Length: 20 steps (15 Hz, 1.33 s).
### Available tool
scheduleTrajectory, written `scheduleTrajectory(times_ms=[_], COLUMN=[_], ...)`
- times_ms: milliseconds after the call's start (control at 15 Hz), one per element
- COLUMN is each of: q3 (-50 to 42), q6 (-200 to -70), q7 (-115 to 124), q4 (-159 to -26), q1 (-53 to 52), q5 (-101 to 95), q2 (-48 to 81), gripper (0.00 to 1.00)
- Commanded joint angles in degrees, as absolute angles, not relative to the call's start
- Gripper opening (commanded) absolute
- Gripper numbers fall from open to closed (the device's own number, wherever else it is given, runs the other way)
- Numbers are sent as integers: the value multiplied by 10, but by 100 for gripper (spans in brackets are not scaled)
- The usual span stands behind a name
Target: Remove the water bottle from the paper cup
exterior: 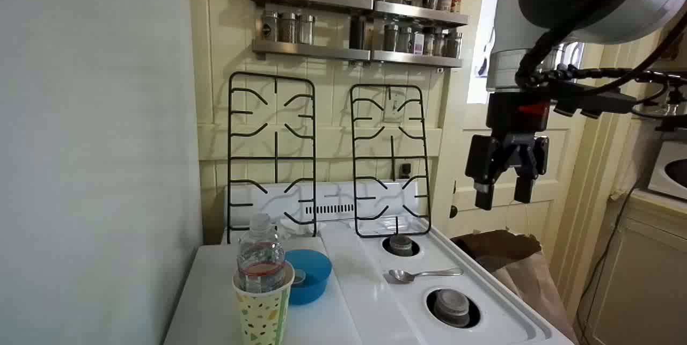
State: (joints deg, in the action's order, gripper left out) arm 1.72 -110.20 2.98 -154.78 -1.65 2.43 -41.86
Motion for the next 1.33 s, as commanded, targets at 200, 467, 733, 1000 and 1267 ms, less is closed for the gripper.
scheduleTrajectory(times_ms=[200, 467, 733, 1000, 1267], q3=[18, 32, 86, 138, 141], q6=[-1101, -1220, -1344, -1438, -1462], q7=[29, 29, 10, -15, -80], q4=[-1547, -1543, -1511, -1449, -1393], q1=[-15, -60, -156, -219, -249], q5=[25, 83, 143, 132, 132], q2=[-418, -400, -331, -236, -156], gripper=[100, 100, 100, 100, 100])
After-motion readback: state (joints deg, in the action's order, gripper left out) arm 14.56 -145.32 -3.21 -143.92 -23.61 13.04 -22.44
